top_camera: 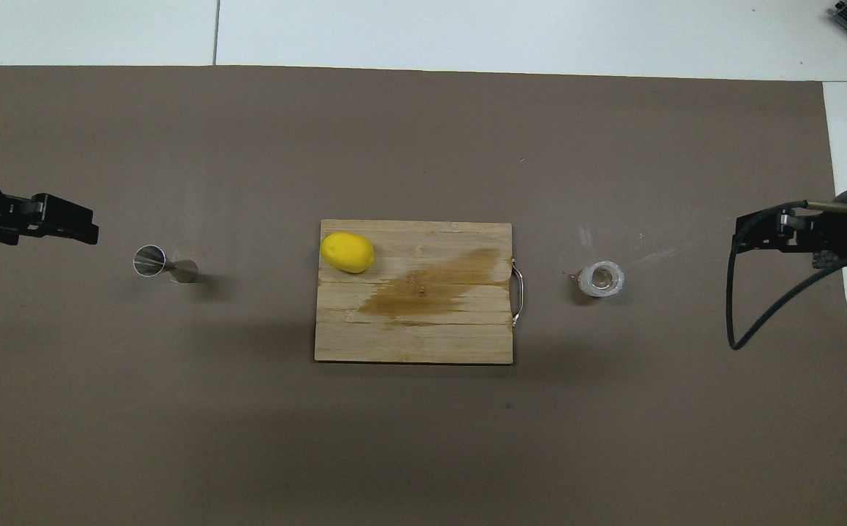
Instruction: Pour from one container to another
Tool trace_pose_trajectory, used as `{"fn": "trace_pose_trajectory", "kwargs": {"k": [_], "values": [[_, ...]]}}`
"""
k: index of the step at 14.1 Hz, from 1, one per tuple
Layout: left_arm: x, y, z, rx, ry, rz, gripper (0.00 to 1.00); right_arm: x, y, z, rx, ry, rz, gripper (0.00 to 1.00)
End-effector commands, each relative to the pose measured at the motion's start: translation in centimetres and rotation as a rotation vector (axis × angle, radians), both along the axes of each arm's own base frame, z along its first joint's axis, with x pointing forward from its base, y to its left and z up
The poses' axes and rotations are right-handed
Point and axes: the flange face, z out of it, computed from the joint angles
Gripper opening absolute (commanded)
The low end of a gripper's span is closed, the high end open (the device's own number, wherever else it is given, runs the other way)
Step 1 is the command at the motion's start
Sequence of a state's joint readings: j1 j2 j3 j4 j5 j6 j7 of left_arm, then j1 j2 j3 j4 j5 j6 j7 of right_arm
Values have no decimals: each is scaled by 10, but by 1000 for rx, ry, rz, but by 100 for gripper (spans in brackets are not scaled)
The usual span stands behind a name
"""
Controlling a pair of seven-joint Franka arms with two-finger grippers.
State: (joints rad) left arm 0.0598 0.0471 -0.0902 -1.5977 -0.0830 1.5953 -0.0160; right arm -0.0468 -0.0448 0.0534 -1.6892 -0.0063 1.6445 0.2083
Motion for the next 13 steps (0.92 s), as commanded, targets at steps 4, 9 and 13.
{"fn": "trace_pose_trajectory", "kwargs": {"k": [4,9,13], "values": [[6,55,-30,-114,155,328,100,-8,-2,1,23,0,9,100],[13,83,-75,-159,310,565,100,-8,-3,1,23,0,8,100],[19,133,-123,-316,445,749,100,-8,-3,1,23,0,6,100]]}}
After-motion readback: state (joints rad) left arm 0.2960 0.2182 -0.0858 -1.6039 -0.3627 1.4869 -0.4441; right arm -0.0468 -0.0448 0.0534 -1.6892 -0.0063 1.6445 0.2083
